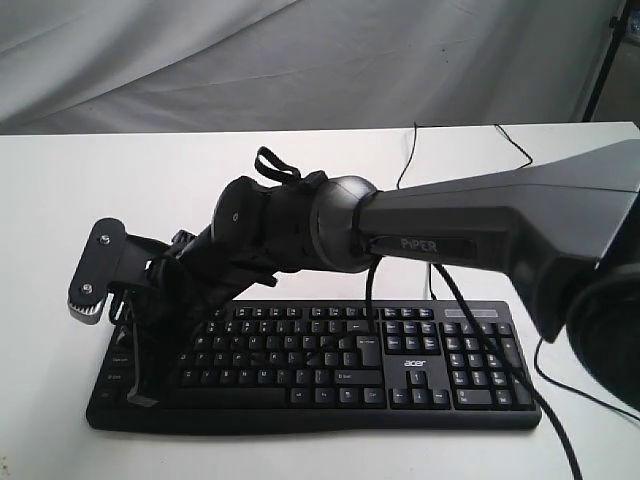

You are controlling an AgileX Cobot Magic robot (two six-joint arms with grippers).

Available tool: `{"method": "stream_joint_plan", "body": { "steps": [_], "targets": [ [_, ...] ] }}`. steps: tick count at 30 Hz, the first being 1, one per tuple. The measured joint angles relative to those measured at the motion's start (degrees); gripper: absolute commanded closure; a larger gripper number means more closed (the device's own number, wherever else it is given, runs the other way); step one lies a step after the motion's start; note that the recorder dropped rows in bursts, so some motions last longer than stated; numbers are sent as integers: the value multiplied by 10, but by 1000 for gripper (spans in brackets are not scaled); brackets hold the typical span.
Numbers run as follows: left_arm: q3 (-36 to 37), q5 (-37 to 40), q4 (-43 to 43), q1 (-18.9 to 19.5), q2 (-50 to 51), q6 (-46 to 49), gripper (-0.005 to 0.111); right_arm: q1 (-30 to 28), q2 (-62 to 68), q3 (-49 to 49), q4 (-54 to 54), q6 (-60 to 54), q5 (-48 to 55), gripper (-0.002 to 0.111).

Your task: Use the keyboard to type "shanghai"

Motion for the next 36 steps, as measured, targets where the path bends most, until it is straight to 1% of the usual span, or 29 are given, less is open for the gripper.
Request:
{"method": "stream_joint_plan", "body": {
  "steps": [9, 17, 22, 25, 30, 36],
  "targets": [
    [0, 0, 0, 0, 0, 0, 106, -10, -15, 14, -37, 19, 16, 108],
    [0, 0, 0, 0, 0, 0, 106, -15, -83, 97, -37, 3, -8, 108],
    [0, 0, 0, 0, 0, 0, 106, -42, -108, 158, -34, -28, -13, 108],
    [0, 0, 0, 0, 0, 0, 106, -61, -114, 184, 2, -79, -13, 108],
    [0, 0, 0, 0, 0, 0, 106, -84, -119, 205, 105, -171, 14, 108],
    [0, 0, 0, 0, 0, 0, 106, -99, -120, 235, 134, -206, 28, 108]
  ]
}}
